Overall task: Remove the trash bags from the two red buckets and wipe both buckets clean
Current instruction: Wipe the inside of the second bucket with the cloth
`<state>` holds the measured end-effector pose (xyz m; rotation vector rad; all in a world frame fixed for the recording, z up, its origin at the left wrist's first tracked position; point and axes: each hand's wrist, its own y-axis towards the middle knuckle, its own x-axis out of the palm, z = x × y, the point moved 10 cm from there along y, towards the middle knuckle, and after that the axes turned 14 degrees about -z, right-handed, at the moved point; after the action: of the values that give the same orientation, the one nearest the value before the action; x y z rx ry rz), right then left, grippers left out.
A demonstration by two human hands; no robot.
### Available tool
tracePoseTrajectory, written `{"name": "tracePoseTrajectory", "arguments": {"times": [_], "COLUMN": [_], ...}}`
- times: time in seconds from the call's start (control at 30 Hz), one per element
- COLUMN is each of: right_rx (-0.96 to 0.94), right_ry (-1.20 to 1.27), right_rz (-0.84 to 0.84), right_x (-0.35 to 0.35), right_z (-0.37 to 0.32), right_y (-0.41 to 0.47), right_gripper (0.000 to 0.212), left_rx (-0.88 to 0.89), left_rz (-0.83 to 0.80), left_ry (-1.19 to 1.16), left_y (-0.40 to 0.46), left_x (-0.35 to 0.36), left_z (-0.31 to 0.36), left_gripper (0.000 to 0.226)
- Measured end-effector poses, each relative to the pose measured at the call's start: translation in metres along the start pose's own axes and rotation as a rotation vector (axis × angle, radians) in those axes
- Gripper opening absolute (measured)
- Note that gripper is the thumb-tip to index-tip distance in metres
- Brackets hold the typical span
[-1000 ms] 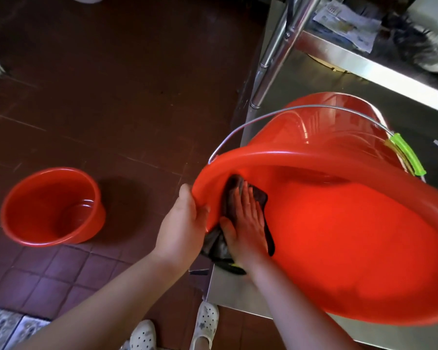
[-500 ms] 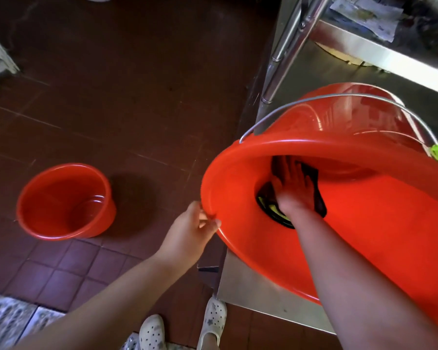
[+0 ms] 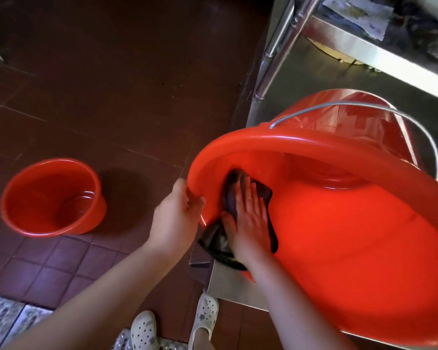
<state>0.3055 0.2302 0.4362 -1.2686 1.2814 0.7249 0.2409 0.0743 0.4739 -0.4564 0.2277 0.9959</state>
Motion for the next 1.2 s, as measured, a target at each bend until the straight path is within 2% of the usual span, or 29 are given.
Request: {"name": "tracePoseTrajectory", "arguments": {"times": [0.2,0.27,0.33,0.4,0.5,0.53,0.67,0.73,0.87,0.97,1.13,1.2], "right_rx": [0.237,0.362,0.41,0.405,0.405,0.402,0.356,0.27,0.088,0.051,0.228,0.295], "right_ry": [0.042,0.04,0.041,0.034,0.015,0.01,0.025,-0.017,-0.062,-0.044,-0.039,0.016], "right_rz": [-0.06,-0.079,-0.069,-0.061,-0.085,-0.089,-0.07,-0.063,-0.005,-0.045,-0.068,-0.077], "right_x": [-0.022,-0.028,-0.029,-0.03,-0.031,-0.03,-0.015,-0.001,0.012,0.011,-0.007,-0.019], "right_z": [0.091,0.12,0.13,0.128,0.119,0.112,0.063,0.026,-0.026,-0.014,0.051,0.082], "right_y": [0.066,0.077,0.082,0.085,0.087,0.086,0.055,0.028,-0.023,-0.018,0.033,0.053], "right_gripper": [0.067,0.063,0.062,0.063,0.065,0.065,0.068,0.071,0.071,0.071,0.068,0.066], "left_rx": [0.172,0.188,0.174,0.083,-0.11,-0.146,-0.142,-0.149,-0.128,-0.064,0.07,0.111], "left_rz": [0.058,0.053,0.034,-0.039,-0.214,-0.219,-0.119,-0.092,-0.006,-0.002,0.035,0.055], "left_ry": [0.145,0.093,-0.029,-0.154,-0.255,-0.286,-0.265,-0.227,-0.085,-0.028,0.091,0.125], "left_y": [0.006,0.006,0.009,0.015,0.014,0.013,0.012,0.011,0.007,0.005,0.003,0.002], "left_x": [-0.034,-0.033,-0.026,-0.009,0.031,0.037,0.032,0.03,0.022,0.016,-0.008,-0.016], "left_z": [0.046,0.046,0.034,0.006,-0.039,-0.049,-0.054,-0.051,-0.044,-0.027,0.019,0.032], "left_gripper": [0.014,0.017,0.023,0.028,0.022,0.021,0.02,0.024,0.014,0.015,0.023,0.018]}}
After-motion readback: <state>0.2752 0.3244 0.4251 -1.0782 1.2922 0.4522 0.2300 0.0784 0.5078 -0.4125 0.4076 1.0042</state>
